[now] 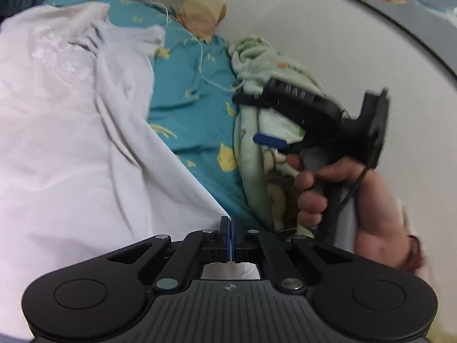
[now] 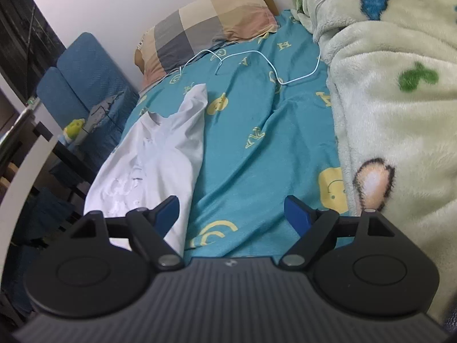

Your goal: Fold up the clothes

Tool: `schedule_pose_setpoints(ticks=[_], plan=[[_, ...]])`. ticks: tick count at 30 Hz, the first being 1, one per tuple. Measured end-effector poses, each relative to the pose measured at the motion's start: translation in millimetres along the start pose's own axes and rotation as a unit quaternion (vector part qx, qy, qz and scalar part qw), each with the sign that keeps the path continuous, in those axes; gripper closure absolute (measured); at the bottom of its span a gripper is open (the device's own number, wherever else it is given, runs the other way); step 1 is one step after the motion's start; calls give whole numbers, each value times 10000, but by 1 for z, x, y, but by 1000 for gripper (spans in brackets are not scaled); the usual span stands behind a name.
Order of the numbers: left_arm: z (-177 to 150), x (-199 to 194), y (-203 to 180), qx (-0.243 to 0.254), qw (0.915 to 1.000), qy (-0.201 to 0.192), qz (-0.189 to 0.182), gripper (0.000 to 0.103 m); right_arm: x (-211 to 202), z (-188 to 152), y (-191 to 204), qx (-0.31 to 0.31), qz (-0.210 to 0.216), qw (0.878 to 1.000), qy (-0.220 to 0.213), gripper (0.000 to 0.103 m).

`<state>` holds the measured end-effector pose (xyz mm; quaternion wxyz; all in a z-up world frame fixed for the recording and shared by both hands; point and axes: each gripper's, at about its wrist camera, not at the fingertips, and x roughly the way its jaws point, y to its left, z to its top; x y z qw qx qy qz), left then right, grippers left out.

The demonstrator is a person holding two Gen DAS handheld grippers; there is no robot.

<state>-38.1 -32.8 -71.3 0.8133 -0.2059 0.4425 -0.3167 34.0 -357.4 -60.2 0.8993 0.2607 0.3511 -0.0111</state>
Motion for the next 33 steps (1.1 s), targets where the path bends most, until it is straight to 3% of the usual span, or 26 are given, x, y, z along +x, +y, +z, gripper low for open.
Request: schedule_pose_setpoints(ticks=[3, 4, 7, 8, 11, 16, 18, 22, 24, 28, 30, 32, 33], plan=[[1, -26, 25, -258, 9988, 197, 361, 102, 4, 0, 2, 67, 57, 9999, 96, 21], [1, -32, 36, -394, 9967, 298, 646, 102, 6, 0, 3, 73, 92, 9998, 146, 21], [0, -37, 69, -825, 9808, 626, 1655, 103, 11, -4, 9, 9, 190, 9994, 302, 21], [0, -38, 78, -1067, 9754, 720, 1787, 103, 13, -6, 11, 21, 267, 9989, 372, 21], [3, -41, 77, -1101, 9740, 707, 1847, 100, 19, -10, 13, 137, 543, 9967, 584, 21], [9, -45, 47, -315, 9831, 240, 1785, 65, 40, -8, 19, 285, 844, 9928, 805, 21], [10, -34, 29, 115, 9853, 101, 1700, 59, 59, -3, 25, 280, 887, 9915, 912, 23], [3, 5, -6, 883, 9870, 110, 1336, 56, 102, 6, 37, 154, 945, 9897, 1068, 27], [-7, 21, -17, 1313, 9828, 295, 1265, 56, 124, 6, 37, 348, 931, 9872, 1247, 35], [-28, 46, -31, 2030, 9673, 790, 1299, 56, 155, -3, 37, 422, 1018, 9843, 1381, 42], [-34, 59, -30, 2141, 9596, 1138, 1427, 57, 165, -8, 37, 364, 1068, 9834, 1422, 54], [-36, 69, -25, 2065, 9554, 1377, 1603, 59, 169, -10, 38, 333, 1160, 9834, 1356, 59], [-36, 72, -23, 2057, 9537, 1432, 1664, 62, 169, -10, 38, 333, 1220, 9830, 1333, 67]])
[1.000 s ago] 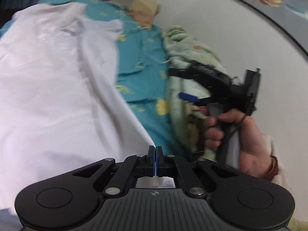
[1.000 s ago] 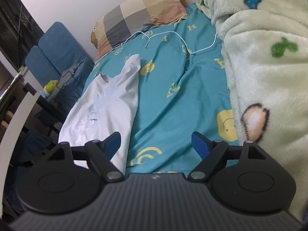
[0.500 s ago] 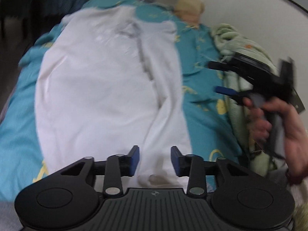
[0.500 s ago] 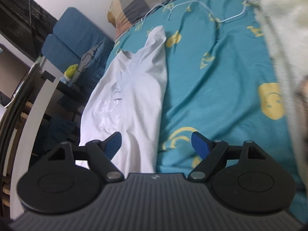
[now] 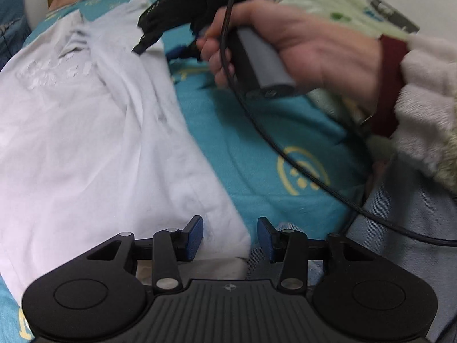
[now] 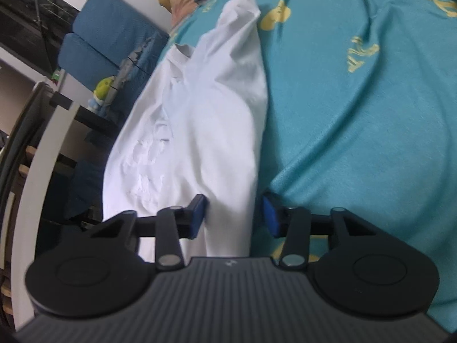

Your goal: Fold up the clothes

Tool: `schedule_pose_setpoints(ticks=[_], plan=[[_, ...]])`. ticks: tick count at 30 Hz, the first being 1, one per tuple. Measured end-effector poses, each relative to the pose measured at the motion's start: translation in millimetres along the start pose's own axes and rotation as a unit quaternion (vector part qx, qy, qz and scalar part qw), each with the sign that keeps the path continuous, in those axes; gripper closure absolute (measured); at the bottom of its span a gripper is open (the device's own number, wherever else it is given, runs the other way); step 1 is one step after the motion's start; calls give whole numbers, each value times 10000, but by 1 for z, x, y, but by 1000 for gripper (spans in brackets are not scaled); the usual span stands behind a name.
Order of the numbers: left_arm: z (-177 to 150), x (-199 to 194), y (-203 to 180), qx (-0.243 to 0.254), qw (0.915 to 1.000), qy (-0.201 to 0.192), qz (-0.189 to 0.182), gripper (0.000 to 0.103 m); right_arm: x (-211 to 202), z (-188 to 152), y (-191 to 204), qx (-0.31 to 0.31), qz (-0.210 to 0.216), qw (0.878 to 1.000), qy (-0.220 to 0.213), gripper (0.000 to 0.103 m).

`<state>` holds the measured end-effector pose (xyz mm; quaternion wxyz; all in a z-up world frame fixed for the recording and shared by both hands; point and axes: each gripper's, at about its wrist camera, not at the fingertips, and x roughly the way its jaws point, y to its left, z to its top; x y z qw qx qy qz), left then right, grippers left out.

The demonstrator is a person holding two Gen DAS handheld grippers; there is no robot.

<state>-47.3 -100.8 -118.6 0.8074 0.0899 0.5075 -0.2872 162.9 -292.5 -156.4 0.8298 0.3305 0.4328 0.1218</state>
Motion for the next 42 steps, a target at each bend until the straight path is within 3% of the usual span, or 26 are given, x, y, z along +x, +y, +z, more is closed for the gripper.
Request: schedule_pose_setpoints(ticks=[2, 3, 4, 9, 14, 18, 21, 23, 25, 30, 33, 35, 38, 40, 42], plan=[[-5, -1, 1, 51, 10000, 38, 47, 74, 0, 0, 1, 11, -14, 10000, -29, 79], [-7, -3, 1, 101, 9999, 29, 69, 90, -1, 0, 1, 15, -60, 10000, -48, 87], [-8, -4, 1, 132, 9999, -2, 67, 98, -2, 0, 2, -7, -115, 9999, -70, 90], [-14, -31, -1, 178, 9992, -320, -161, 101, -17, 4, 8, -75, -213, 9994, -253, 95], [-13, -64, 4, -280, 9959, -576, -632, 101, -41, 16, 12, -185, -209, 9981, -550, 96], [-13, -51, 7, -510, 9957, -355, -692, 100, -47, 25, 5, -372, -682, 9941, -759, 99], [-15, -35, 18, -763, 9940, -24, -782, 100, -36, 23, -9, -310, -887, 9940, -563, 99], [-13, -38, 22, -852, 9929, -45, -828, 90, -29, 21, -16, -247, -934, 9944, -430, 99], [-11, -50, 28, -958, 9914, -202, -872, 57, -31, 20, -15, -207, -930, 9944, -447, 98], [-6, -90, 70, -1481, 9832, -737, -775, 37, -55, 20, 0, -315, -1041, 9899, -909, 96], [12, -103, 110, -2095, 9679, -1237, -634, 29, -69, 17, 10, -386, -982, 9886, -1076, 94], [27, -109, 151, -2646, 9503, -1559, -501, 28, -77, 14, 17, -483, -895, 9885, -1122, 94], [46, -106, 230, -3645, 9087, -1996, -408, 27, -81, 7, 29, -656, -758, 9886, -1127, 92], [55, -100, 282, -4247, 8768, -2236, -301, 27, -80, 3, 35, -725, -672, 9894, -1060, 80], [56, -92, 327, -4784, 8414, -2501, -254, 29, -77, -3, 39, -757, -567, 9904, -1005, 57]])
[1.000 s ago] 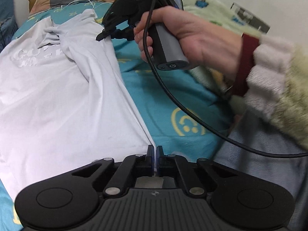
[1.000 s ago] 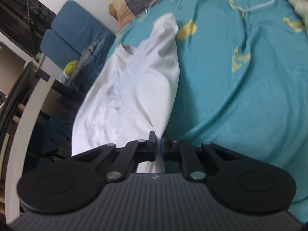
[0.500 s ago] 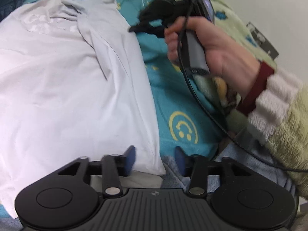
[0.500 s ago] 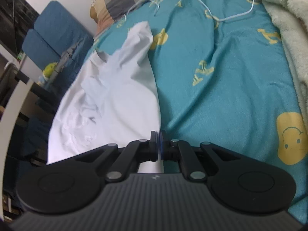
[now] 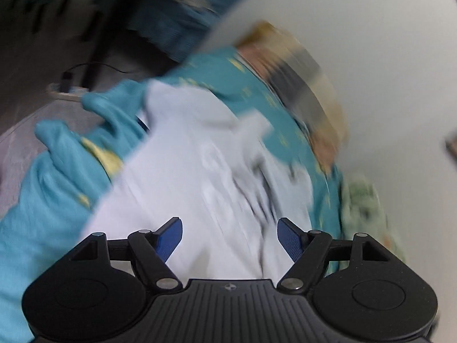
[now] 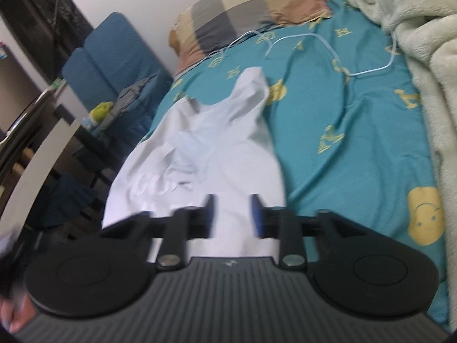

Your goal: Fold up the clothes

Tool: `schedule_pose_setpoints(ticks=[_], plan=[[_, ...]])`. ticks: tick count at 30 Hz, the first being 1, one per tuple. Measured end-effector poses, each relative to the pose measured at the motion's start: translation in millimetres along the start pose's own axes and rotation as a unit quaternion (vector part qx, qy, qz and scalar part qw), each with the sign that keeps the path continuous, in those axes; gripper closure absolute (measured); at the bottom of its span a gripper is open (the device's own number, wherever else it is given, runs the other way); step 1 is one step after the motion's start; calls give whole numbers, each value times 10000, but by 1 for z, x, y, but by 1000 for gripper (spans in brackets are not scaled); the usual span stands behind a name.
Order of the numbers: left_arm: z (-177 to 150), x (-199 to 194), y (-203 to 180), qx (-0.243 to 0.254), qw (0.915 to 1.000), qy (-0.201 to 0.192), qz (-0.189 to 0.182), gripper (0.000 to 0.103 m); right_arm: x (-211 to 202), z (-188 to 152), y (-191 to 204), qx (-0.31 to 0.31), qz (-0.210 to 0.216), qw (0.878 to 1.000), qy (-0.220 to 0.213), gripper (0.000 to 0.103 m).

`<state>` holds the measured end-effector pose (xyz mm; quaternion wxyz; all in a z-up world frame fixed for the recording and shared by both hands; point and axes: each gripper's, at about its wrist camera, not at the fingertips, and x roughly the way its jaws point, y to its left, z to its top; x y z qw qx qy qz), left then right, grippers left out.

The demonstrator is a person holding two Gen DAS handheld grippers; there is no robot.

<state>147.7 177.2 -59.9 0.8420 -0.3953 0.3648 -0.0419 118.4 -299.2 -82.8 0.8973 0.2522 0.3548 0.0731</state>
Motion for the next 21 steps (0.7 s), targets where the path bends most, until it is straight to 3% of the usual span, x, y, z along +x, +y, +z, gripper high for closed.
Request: schedule_pose_setpoints(ticks=[2, 5, 8, 13, 21], plan=[[27, 10, 27, -493, 9981, -364, 1, 30, 4, -4, 5, 9, 59, 10000, 61, 50], [56, 28, 64, -1104, 9909, -775, 22, 32, 15, -9, 7, 111, 168, 9995, 243, 50], [66, 49, 97, -1489, 9850, -867, 62, 53, 29, -14, 7, 324, 174, 9985, 408, 50], [73, 87, 116, -1484, 9868, -644, 108, 79, 47, -19, 4, 583, 123, 9966, 578, 50], [79, 122, 131, -1462, 9875, -586, -40, 83, 65, -24, -1, 721, 49, 9948, 718, 51]])
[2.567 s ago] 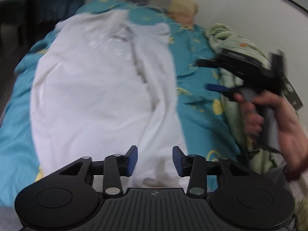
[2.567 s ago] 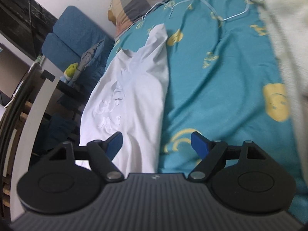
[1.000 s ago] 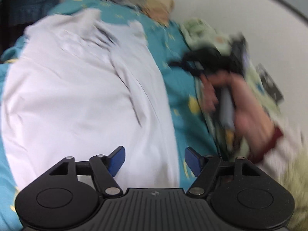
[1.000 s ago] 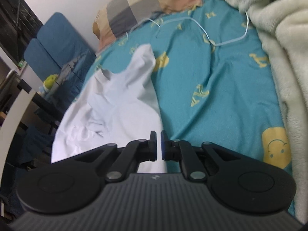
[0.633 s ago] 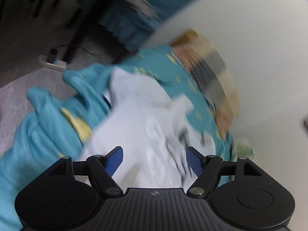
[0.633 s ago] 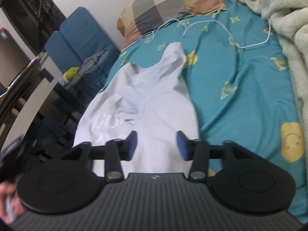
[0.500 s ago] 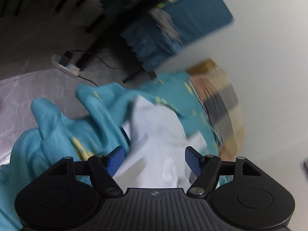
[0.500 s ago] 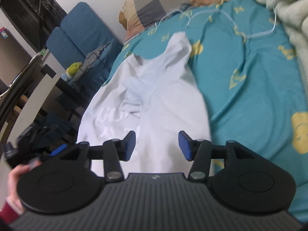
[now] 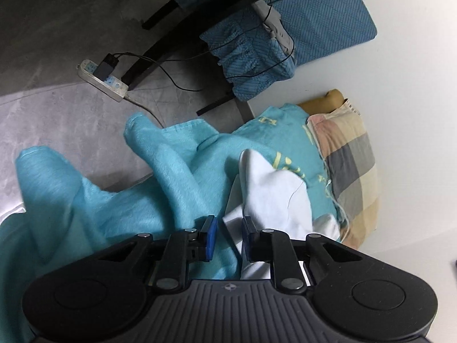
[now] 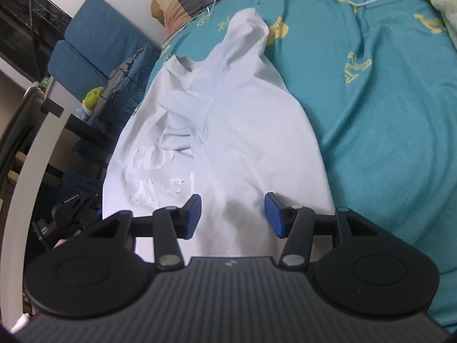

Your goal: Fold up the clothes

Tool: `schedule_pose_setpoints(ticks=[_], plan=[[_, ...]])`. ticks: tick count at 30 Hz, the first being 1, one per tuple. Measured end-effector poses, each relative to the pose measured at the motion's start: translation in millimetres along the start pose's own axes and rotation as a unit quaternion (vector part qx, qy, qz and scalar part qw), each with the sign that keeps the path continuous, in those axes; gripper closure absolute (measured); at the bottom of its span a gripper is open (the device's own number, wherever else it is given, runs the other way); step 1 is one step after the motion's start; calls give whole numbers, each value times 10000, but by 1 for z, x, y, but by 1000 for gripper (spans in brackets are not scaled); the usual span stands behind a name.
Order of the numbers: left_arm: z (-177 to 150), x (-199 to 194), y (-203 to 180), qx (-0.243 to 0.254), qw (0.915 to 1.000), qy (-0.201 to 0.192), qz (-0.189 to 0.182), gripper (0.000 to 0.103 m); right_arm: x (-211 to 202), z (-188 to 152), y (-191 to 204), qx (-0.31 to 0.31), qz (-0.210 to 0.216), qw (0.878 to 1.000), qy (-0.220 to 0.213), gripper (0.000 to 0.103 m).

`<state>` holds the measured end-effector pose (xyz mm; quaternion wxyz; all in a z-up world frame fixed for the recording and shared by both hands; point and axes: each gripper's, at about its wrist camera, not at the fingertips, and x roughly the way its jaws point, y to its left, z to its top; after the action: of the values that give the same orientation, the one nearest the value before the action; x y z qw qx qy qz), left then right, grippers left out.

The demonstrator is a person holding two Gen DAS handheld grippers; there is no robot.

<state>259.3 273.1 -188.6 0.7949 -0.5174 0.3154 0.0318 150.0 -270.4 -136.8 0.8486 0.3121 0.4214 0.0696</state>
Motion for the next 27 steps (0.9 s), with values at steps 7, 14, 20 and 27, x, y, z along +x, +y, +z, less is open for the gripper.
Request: schedule_pose_setpoints(ticks=[7, 14, 20, 27], plan=[[2, 7, -3, 111, 9995, -46, -293, 100, 3, -1, 1, -47, 10, 10000, 47, 51], [13, -23, -11, 128, 9973, -721, -95, 102, -1, 0, 1, 23, 88, 10000, 33, 51], [42, -52, -37, 667, 9880, -1361, 292, 102, -14, -1, 12, -45, 332, 9994, 48, 51], [27, -50, -165, 2743, 9545, -1132, 289, 102, -31, 8, 17, -227, 412, 9987, -198, 51]])
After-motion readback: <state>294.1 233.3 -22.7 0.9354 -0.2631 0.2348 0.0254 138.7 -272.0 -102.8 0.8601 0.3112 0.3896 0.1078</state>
